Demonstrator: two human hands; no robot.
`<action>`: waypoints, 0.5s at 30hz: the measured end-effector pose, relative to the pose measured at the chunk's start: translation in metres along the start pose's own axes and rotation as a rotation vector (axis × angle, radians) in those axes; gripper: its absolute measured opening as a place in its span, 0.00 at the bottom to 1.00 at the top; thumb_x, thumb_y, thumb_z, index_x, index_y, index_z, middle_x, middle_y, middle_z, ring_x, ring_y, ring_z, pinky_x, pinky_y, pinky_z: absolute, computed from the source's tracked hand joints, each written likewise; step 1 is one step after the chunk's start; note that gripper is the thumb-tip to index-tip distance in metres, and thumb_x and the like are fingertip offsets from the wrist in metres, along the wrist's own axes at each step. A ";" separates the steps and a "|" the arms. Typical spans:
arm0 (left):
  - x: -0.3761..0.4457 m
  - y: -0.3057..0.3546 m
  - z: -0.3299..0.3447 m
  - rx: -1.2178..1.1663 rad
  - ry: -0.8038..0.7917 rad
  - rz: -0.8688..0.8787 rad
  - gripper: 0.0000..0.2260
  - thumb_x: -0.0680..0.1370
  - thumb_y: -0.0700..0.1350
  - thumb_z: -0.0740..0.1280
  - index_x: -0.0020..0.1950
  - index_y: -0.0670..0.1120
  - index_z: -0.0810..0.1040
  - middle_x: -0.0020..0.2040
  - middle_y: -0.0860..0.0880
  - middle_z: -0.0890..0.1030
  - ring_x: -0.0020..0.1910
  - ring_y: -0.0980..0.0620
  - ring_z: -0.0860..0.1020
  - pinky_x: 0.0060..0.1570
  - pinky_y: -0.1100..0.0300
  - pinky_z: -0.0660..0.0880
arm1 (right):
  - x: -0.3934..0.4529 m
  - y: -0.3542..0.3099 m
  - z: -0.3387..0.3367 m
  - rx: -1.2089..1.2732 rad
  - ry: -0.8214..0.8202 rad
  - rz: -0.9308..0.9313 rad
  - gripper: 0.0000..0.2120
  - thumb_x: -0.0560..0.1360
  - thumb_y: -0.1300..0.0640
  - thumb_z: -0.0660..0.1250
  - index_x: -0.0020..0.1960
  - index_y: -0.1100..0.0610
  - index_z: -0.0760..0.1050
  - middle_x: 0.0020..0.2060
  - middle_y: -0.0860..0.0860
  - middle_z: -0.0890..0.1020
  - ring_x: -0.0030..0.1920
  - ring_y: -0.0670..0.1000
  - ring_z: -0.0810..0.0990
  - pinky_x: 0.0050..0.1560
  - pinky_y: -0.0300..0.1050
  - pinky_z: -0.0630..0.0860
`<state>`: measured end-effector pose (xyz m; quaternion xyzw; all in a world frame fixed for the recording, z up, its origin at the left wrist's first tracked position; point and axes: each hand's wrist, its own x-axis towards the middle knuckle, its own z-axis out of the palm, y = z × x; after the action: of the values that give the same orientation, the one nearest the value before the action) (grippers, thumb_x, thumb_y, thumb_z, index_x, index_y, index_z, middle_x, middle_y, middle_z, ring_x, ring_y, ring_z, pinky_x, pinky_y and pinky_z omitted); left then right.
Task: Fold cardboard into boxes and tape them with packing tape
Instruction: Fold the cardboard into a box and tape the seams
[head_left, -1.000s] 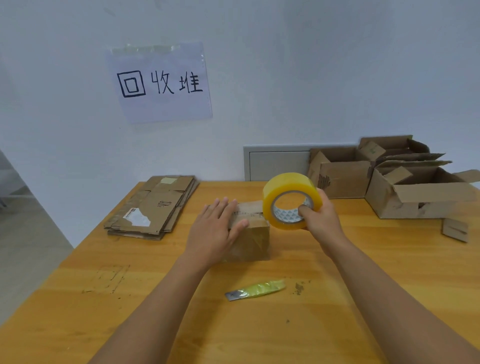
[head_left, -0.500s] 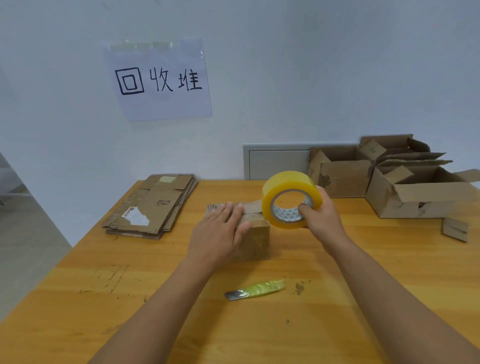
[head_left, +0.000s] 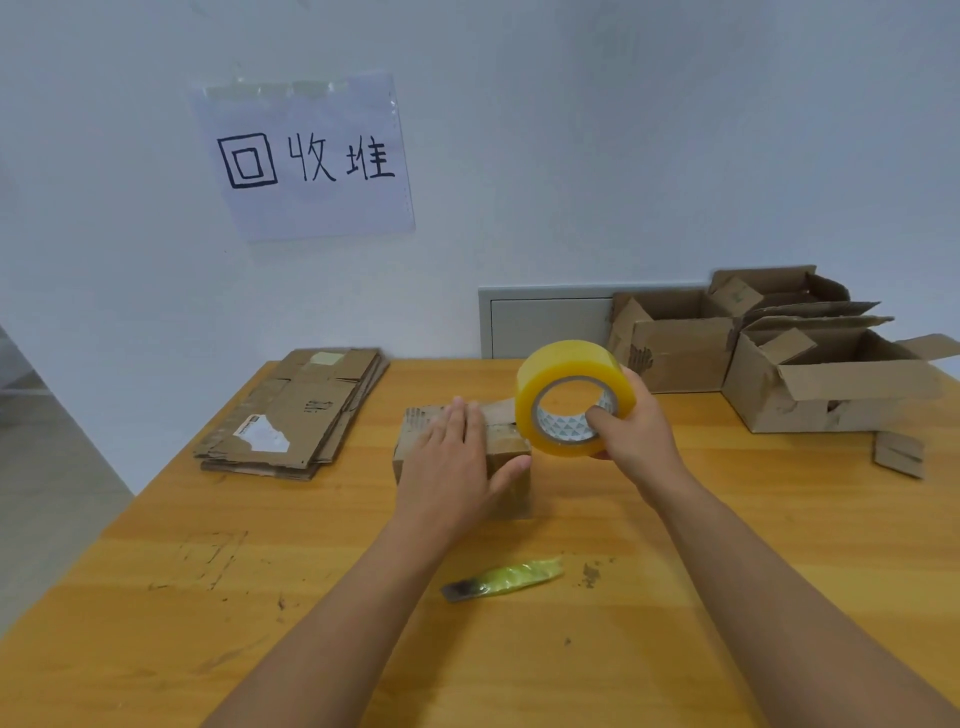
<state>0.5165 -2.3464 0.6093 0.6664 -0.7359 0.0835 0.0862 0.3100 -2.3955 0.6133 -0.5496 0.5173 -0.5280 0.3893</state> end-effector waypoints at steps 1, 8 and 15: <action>0.001 0.000 0.001 0.001 0.011 0.005 0.41 0.78 0.72 0.44 0.82 0.47 0.43 0.81 0.43 0.50 0.80 0.47 0.51 0.77 0.54 0.50 | 0.000 0.001 0.000 0.017 -0.010 0.009 0.27 0.77 0.64 0.66 0.71 0.44 0.68 0.52 0.48 0.79 0.53 0.52 0.80 0.34 0.44 0.80; 0.000 -0.003 0.005 0.026 0.046 0.040 0.38 0.77 0.72 0.44 0.82 0.52 0.50 0.81 0.49 0.54 0.80 0.47 0.54 0.76 0.53 0.52 | -0.010 0.018 0.015 0.396 -0.011 0.194 0.25 0.73 0.60 0.74 0.67 0.49 0.72 0.55 0.52 0.82 0.55 0.56 0.82 0.42 0.47 0.80; 0.003 -0.006 0.005 0.033 0.033 0.043 0.37 0.78 0.72 0.44 0.81 0.53 0.52 0.81 0.54 0.54 0.80 0.49 0.53 0.76 0.54 0.51 | -0.007 0.001 0.008 0.241 -0.021 0.116 0.16 0.75 0.67 0.69 0.54 0.47 0.73 0.46 0.52 0.79 0.45 0.53 0.80 0.34 0.45 0.79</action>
<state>0.5222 -2.3507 0.6053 0.6503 -0.7470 0.1085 0.0857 0.3183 -2.3902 0.6096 -0.4734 0.4771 -0.5572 0.4875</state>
